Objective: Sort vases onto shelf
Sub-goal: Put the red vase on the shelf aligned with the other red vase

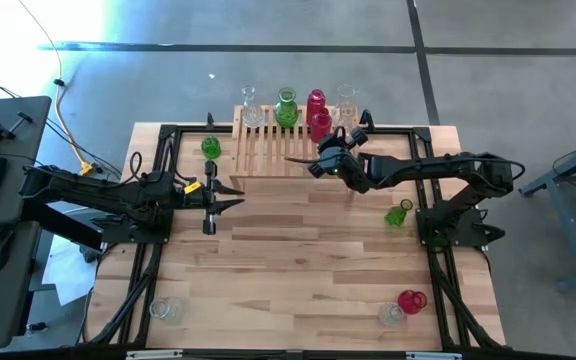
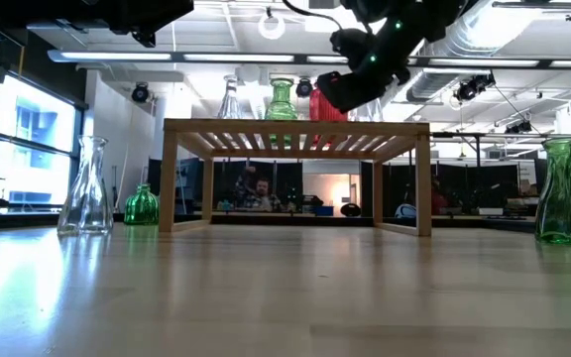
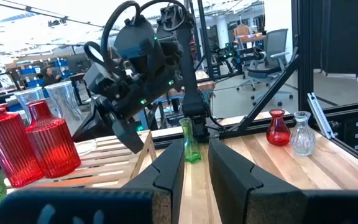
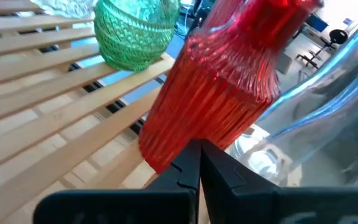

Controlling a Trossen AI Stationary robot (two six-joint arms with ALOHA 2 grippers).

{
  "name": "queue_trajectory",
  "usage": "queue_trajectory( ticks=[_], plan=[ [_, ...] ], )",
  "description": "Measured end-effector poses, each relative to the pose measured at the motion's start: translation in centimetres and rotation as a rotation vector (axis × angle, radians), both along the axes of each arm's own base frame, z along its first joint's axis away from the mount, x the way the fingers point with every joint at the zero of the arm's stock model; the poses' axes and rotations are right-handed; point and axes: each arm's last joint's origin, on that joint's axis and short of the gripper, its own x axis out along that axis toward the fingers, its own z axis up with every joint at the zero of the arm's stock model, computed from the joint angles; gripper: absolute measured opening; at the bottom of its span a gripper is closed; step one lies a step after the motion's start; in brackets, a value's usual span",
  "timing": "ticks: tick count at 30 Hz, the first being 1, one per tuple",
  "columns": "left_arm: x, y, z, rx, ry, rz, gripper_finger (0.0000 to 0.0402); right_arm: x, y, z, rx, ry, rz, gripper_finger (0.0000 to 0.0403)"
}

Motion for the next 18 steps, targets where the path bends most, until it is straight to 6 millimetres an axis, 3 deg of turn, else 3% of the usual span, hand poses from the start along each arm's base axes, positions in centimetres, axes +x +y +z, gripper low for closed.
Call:
queue_trajectory(
  ticks=[18],
  plan=[
    [0.01, 0.0, -0.01, 0.0, 0.0, 0.0, 0.0062, 0.13, 0.34, 0.49, -0.025, 0.003, 0.032, 0.0002]
  ],
)
